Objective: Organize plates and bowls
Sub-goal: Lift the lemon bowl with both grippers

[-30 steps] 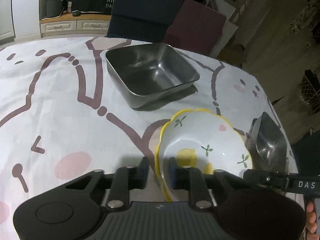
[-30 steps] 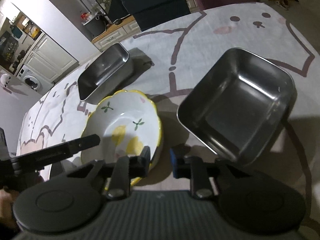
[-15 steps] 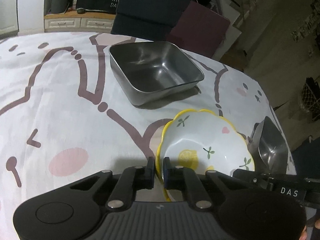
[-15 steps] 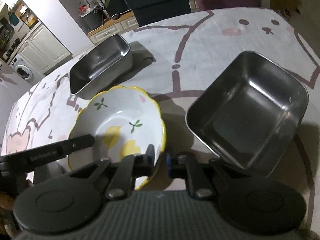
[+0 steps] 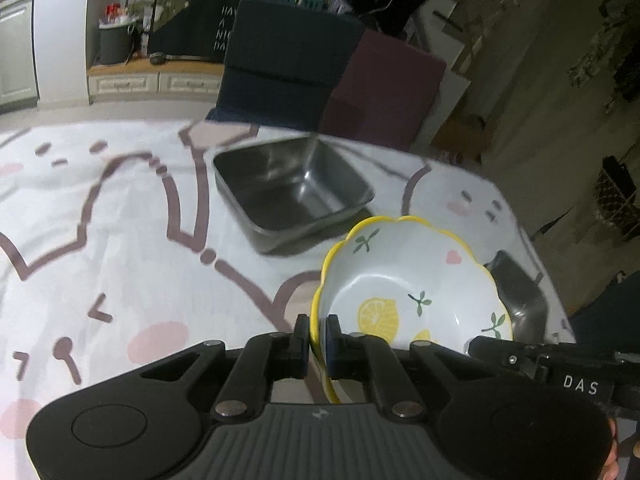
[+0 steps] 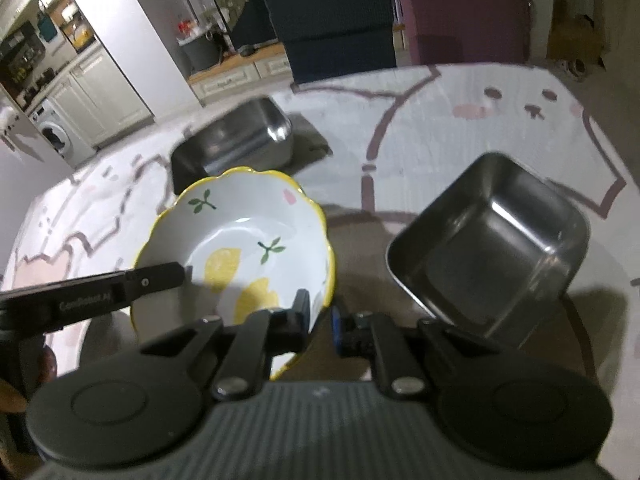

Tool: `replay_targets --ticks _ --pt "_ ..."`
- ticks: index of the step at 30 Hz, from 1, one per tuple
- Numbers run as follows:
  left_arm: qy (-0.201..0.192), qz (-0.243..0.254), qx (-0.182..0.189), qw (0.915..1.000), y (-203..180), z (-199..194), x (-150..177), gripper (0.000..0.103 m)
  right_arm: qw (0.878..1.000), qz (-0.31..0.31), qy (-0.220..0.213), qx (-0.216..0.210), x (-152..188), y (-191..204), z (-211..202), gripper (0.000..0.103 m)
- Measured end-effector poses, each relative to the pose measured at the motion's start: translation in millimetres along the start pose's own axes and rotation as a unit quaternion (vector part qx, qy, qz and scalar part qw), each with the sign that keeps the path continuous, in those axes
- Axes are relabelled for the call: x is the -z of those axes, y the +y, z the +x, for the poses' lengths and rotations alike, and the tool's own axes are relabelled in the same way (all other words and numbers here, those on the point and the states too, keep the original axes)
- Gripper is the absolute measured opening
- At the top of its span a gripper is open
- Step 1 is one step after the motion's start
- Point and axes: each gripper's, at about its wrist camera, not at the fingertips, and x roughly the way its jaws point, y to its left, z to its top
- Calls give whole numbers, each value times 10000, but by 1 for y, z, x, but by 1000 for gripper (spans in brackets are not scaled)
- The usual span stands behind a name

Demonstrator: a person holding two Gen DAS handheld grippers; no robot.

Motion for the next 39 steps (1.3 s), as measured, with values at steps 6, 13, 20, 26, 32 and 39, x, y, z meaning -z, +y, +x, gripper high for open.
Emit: replay_targets --ticks 6,13,20,26,32,39 --pt "-205 147 23 9997 -18 -42 4 8 9992 42 -362 -133 5 3 -43 13" --pt "-387 223 7 9990 -33 -95 20 8 9978 -44 -627 -228 26 11 -92 13" --pt "-517 404 -19 9978 -46 -142 48 8 9959 -85 -816 -378 57 18 -131 14" --pt "-517 367 74 9980 -51 -159 74 9 9949 -217 -928 -343 83 18 -154 14" --pt "-397 137 78 9991 -44 -164 98 8 9952 -37 -866 -457 111 13 -162 14" --pt "-162 -161 119 9997 -31 -151 127 8 9968 -65 -617 -512 132 13 -153 14"
